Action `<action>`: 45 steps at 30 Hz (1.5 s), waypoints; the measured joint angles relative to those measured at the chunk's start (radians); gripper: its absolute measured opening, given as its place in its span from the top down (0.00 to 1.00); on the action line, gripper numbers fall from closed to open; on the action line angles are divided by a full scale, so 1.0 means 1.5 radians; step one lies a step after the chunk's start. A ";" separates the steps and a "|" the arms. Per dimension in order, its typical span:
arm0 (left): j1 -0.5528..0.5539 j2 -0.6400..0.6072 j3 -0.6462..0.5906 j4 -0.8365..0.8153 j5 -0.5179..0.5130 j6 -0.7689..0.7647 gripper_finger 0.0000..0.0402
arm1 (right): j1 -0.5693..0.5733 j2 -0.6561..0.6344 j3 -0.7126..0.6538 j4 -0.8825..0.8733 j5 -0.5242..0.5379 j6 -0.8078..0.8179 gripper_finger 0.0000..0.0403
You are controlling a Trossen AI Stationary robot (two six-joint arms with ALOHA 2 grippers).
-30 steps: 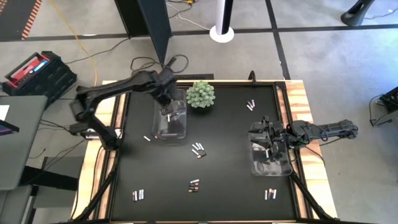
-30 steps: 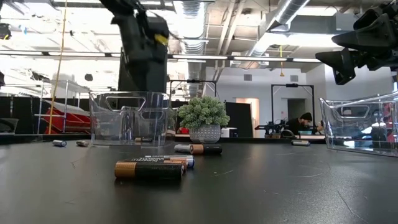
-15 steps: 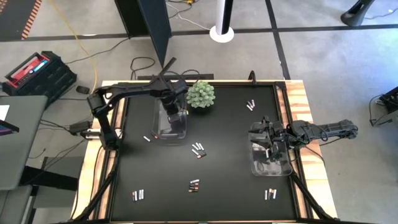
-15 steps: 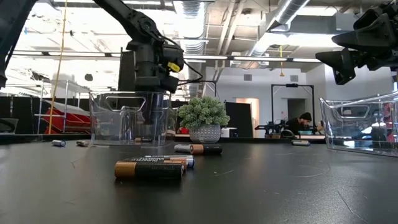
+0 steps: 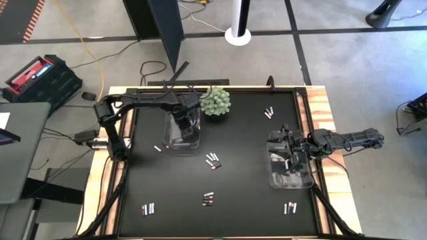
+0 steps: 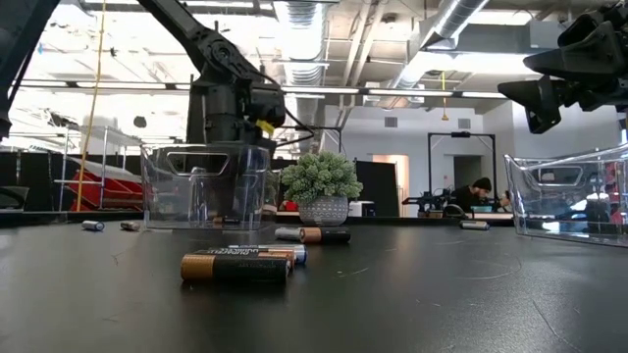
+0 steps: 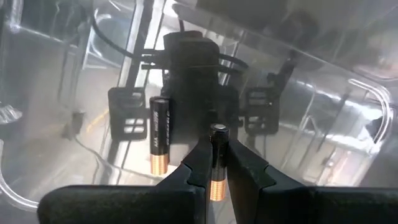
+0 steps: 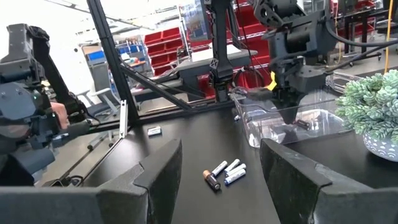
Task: Sort batteries
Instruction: Put the black-brown battery into the left transparent bin, then put the white-blue battery into the right transparent bin
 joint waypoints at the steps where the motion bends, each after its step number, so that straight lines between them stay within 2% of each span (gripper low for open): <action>1: 0.000 0.000 -0.003 0.002 0.000 -0.005 0.93 | 0.000 0.000 0.000 0.000 0.000 0.000 0.42; 23: -0.002 0.000 -0.005 0.017 0.000 -0.036 0.92 | 0.000 0.000 0.000 0.000 0.000 0.000 0.42; 33: -0.002 0.000 -0.001 0.012 0.000 -0.047 0.75 | 0.000 0.000 0.000 0.000 0.000 0.000 0.42; 38: -0.002 0.000 0.043 -0.043 -0.001 -0.066 0.75 | 0.000 0.000 0.000 0.000 0.000 0.000 0.42; 45: -0.002 -0.001 0.145 -0.149 -0.001 -0.065 0.75 | 0.000 0.000 0.000 0.000 0.000 0.000 0.42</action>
